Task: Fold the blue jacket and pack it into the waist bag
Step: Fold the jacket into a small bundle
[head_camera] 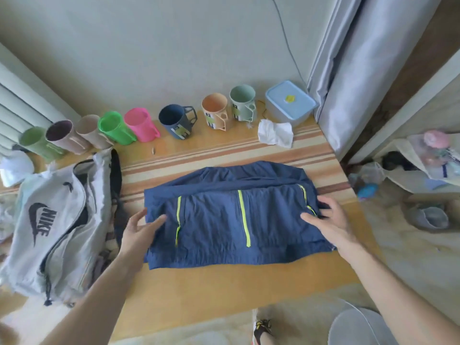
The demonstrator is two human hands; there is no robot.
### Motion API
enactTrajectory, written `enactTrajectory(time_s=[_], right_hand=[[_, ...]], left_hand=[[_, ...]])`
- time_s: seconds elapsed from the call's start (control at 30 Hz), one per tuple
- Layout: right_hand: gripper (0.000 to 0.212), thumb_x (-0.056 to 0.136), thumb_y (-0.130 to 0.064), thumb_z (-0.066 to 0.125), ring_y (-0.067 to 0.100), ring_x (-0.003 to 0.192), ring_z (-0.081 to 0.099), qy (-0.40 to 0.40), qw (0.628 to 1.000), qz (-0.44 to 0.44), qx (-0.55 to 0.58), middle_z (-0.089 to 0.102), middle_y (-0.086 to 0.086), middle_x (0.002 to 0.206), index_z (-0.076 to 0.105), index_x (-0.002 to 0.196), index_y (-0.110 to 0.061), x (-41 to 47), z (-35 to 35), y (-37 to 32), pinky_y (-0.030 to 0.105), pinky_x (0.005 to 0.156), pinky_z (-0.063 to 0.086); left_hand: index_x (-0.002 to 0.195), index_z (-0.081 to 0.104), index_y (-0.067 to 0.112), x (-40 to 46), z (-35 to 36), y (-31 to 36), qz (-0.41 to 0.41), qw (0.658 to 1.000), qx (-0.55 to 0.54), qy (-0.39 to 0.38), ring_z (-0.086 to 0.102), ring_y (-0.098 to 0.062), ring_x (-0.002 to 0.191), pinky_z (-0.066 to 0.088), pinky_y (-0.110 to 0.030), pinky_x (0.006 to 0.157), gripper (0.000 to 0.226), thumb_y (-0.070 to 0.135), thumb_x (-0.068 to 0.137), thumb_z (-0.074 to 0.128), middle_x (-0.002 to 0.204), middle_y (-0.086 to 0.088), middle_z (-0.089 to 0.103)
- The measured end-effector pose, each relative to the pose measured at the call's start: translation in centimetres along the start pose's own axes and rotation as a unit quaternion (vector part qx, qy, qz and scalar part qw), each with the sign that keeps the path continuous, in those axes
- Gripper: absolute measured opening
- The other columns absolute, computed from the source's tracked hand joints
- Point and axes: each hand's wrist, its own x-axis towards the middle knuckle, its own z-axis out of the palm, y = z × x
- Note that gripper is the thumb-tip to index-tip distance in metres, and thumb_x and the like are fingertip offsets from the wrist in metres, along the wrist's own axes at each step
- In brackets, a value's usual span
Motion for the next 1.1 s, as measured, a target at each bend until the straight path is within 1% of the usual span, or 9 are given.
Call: enactTrajectory(time_s=[0.13,0.23,0.43,0.53,0.63,0.73,0.87,0.97,1.1], right_hand=[[0.057,0.085,-0.016,0.08,0.022,0.097,0.071,-0.038,0.997,-0.032,-0.061,0.075,-0.001,0.102,0.051,0.116,-0.055,0.5,-0.5,1.2,0.048,0.084,0.059],[0.046,0.09,-0.007,0.073,0.034,0.097,0.071,-0.046,0.997,-0.039,-0.039,0.077,0.003,0.102,0.054,0.11,-0.045,0.6,-1.2,-1.6,0.058,0.089,0.057],[0.021,0.088,0.001,0.068,0.008,0.046,0.064,-0.112,0.976,0.132,0.132,0.073,0.003,0.07,0.062,0.096,-0.018,3.3,-4.2,-8.7,0.017,0.035,0.042],[0.03,0.074,-0.001,0.076,0.011,0.072,0.075,-0.124,0.924,0.184,0.31,0.076,0.004,0.083,0.068,0.102,-0.007,5.8,-3.3,-11.1,0.015,0.054,0.058],[0.034,0.065,0.003,0.082,0.035,0.112,0.07,-0.066,0.896,0.17,0.404,0.068,0.022,0.117,0.068,0.095,0.007,8.4,-1.4,-10.8,0.034,0.081,0.064],[0.02,0.083,0.009,0.05,0.039,0.115,0.064,-0.023,0.978,0.117,0.171,0.064,0.013,0.112,0.064,0.094,0.0,9.3,1.0,-9.6,0.034,0.084,0.057],[0.024,0.084,-0.012,0.072,0.028,0.095,0.067,0.039,0.99,0.025,-0.134,0.07,-0.003,0.097,0.066,0.106,-0.019,9.6,2.4,-7.3,0.041,0.09,0.055],[0.01,0.087,-0.025,0.074,0.032,0.087,0.069,0.089,0.983,-0.012,-0.162,0.073,0.002,0.088,0.069,0.09,-0.017,10.6,3.0,-6.6,0.043,0.082,0.057],[0.019,0.094,-0.024,0.065,0.029,0.077,0.06,0.146,0.983,-0.071,-0.088,0.069,0.01,0.083,0.063,0.084,-0.008,10.5,2.5,-6.8,0.038,0.075,0.048]], left_hand=[[0.113,0.059,0.049,0.5,1.3,-1.5,0.048,0.994,0.098,0.017,0.062,-0.022,0.079,0.055,-0.04,0.075,0.045,0.029,0.082,0.084,0.081,-0.004,0.06],[0.102,0.068,0.038,0.9,0.8,-0.7,0.1,0.994,0.051,0.015,0.061,-0.013,0.066,0.055,-0.028,0.06,0.026,0.015,0.093,0.074,0.069,0.003,0.064],[0.111,0.077,0.012,3.4,-2.3,4.2,-0.12,0.989,-0.058,-0.066,0.075,-0.028,0.097,0.061,-0.037,0.077,0.02,0.009,0.097,0.063,0.112,-0.008,0.079],[0.129,0.059,-0.006,5.5,-2.8,6.3,-0.189,0.965,-0.172,-0.053,0.072,-0.03,0.107,0.064,-0.037,0.07,0.032,0.007,0.101,0.049,0.128,-0.024,0.069],[0.14,0.044,-0.009,6.3,-1.2,7.6,-0.207,0.929,-0.307,-0.01,0.053,-0.037,0.135,0.048,-0.041,0.107,0.043,-0.008,0.1,0.028,0.135,-0.029,0.054],[0.146,0.047,-0.003,7.1,1.0,7.3,-0.163,0.98,-0.111,-0.022,0.063,-0.036,0.12,0.049,-0.037,0.102,0.046,-0.007,0.101,0.036,0.121,-0.019,0.062],[0.105,0.074,0.008,8.3,2.4,5.8,-0.065,0.991,0.112,-0.018,0.066,-0.013,0.058,0.055,-0.025,0.06,0.014,0.007,0.091,0.073,0.073,0.001,0.074],[0.089,0.079,0.016,8.7,3.0,5.7,-0.012,0.986,0.166,0.002,0.076,-0.025,0.079,0.063,-0.045,0.084,0.013,0.028,0.086,0.079,0.088,-0.004,0.08],[0.086,0.075,0.017,7.4,1.7,5.8,0.063,0.989,0.127,0.039,0.075,-0.029,0.087,0.06,-0.05,0.084,0.022,0.037,0.093,0.068,0.09,-0.005,0.079]])
